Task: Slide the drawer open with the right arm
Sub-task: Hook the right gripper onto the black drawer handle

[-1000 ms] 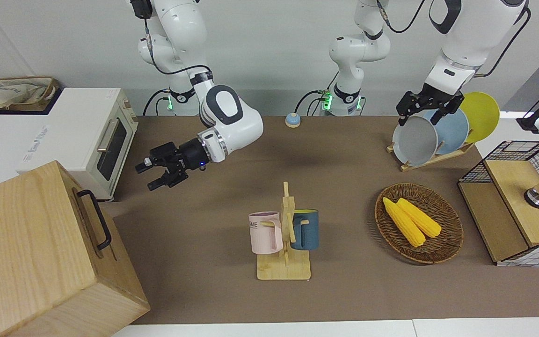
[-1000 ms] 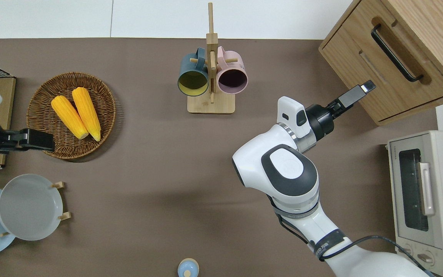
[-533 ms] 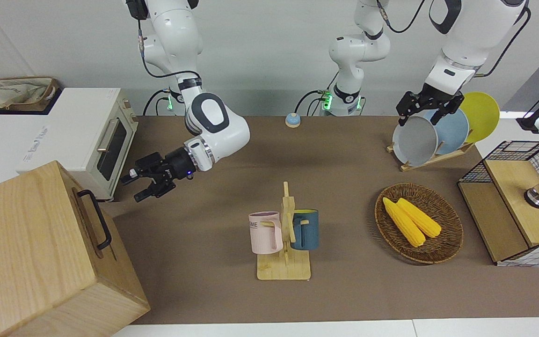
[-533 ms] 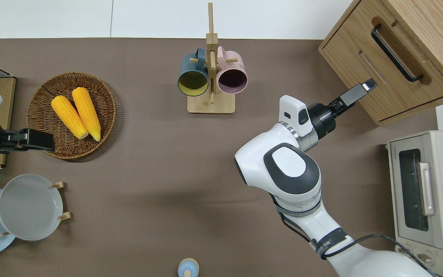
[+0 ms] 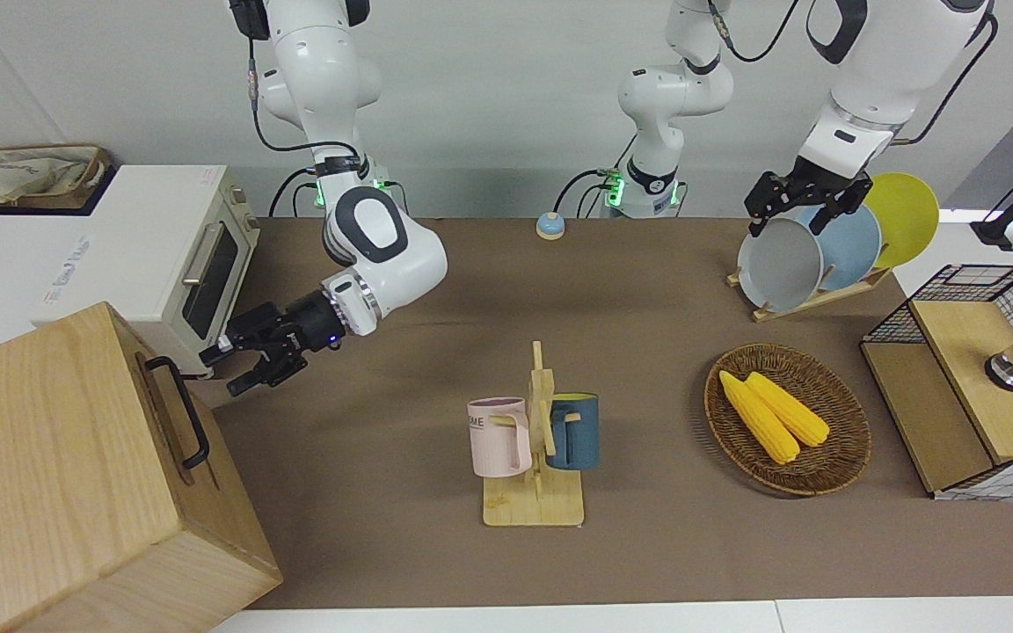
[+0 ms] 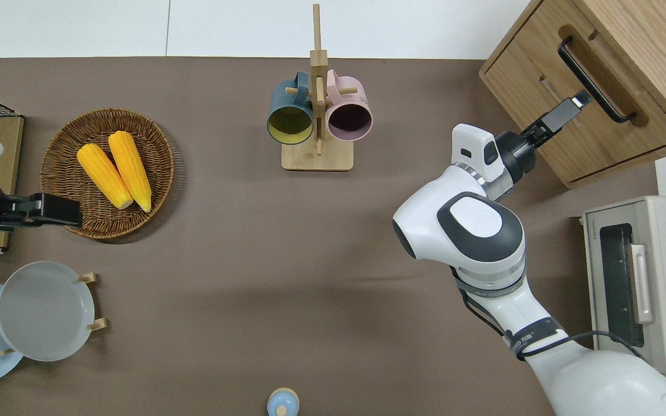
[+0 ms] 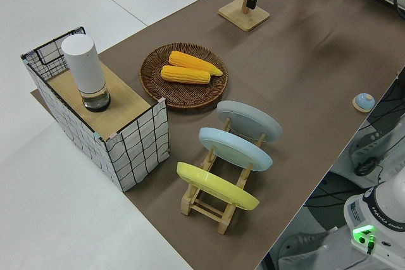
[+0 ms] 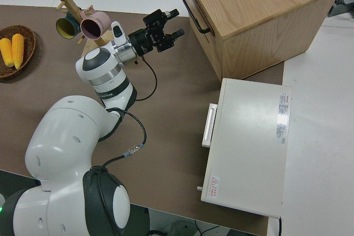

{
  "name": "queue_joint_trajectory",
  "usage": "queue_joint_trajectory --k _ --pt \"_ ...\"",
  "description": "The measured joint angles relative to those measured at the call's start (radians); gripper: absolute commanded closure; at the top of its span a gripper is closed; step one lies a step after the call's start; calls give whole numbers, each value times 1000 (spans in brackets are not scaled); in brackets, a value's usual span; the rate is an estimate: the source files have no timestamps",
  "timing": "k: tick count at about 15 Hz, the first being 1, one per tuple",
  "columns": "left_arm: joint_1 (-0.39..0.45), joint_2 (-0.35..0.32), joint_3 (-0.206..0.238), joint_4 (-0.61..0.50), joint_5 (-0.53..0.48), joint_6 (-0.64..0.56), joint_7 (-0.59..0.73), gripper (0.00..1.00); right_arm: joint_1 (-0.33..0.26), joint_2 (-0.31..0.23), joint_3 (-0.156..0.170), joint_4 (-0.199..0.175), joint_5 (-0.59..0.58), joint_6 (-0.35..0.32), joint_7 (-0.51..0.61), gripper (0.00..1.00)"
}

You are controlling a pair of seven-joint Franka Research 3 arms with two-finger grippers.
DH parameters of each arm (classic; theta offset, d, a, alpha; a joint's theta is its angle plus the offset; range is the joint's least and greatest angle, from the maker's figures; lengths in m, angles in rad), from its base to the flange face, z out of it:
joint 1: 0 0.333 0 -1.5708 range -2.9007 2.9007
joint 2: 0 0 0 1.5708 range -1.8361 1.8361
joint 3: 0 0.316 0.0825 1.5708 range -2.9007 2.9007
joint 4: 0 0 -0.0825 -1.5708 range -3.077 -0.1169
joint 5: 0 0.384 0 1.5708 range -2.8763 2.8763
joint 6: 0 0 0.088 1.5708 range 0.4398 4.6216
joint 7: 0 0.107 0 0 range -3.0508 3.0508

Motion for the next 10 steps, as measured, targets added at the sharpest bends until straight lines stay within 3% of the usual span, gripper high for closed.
queue_joint_trajectory --k 5,10 --pt "0 0 0 0 0 0 0 2 -3 3 -60 14 -33 88 0 69" --pt "0 0 0 0 0 0 0 2 -8 9 -69 26 -36 106 0 136"
